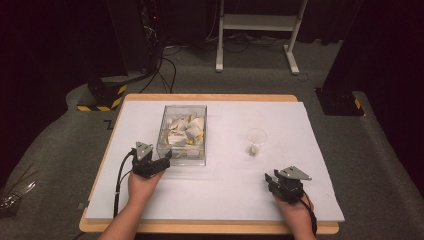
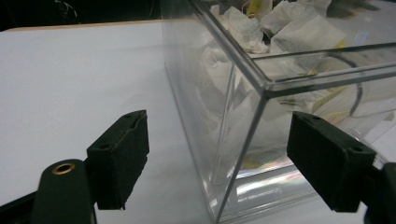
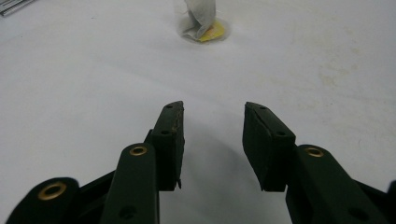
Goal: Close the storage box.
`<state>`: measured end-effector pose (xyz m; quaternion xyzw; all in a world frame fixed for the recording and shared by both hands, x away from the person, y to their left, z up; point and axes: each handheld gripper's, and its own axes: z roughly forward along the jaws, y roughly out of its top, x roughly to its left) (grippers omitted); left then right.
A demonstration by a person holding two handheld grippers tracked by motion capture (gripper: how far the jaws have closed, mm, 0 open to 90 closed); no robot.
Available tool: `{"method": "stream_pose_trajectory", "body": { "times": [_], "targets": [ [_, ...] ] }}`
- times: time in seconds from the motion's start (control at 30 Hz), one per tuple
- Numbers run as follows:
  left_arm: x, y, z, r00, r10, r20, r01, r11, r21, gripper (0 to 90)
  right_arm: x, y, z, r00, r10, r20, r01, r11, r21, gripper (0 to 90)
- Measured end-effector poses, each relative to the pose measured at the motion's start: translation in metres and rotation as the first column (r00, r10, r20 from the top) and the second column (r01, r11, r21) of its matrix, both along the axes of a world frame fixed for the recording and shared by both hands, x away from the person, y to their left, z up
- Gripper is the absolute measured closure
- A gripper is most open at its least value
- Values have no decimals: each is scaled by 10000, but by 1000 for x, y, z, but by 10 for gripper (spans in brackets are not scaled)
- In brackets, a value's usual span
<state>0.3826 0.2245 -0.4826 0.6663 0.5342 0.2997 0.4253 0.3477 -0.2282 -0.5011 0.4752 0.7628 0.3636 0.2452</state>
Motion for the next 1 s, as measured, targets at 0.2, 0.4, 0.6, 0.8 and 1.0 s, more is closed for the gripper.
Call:
{"method": "stream_pose_trajectory", "body": {
  "times": [0.2, 0.4, 0.6, 0.8, 1.0],
  "targets": [
    [0, 1, 0, 9999, -65, -139, 63, 9999, -126, 232, 0, 0, 0, 10000, 2, -4, -2, 10000, -1, 587],
    [-5, 2, 2, 9989, -348, -313, 351, 9993, 100, 245, 0, 0, 0, 10000, 9, -7, -9, 10000, 9, 587],
    [-18, 8, 5, 9960, -800, -408, 800, 9968, 2, 252, 0, 0, 0, 10000, 20, -14, -20, 10000, 4, 586],
    [-32, 19, 5, 9915, -1131, -642, 1129, 9936, -64, 268, 0, 0, 0, 10000, 19, -11, -19, 10000, -9, 586],
    [-42, 29, -5, 9719, -1656, -1671, 1746, 9838, 404, 268, 0, 0, 0, 10000, 12, -28, -12, 10000, -21, 584]
  ]
}}
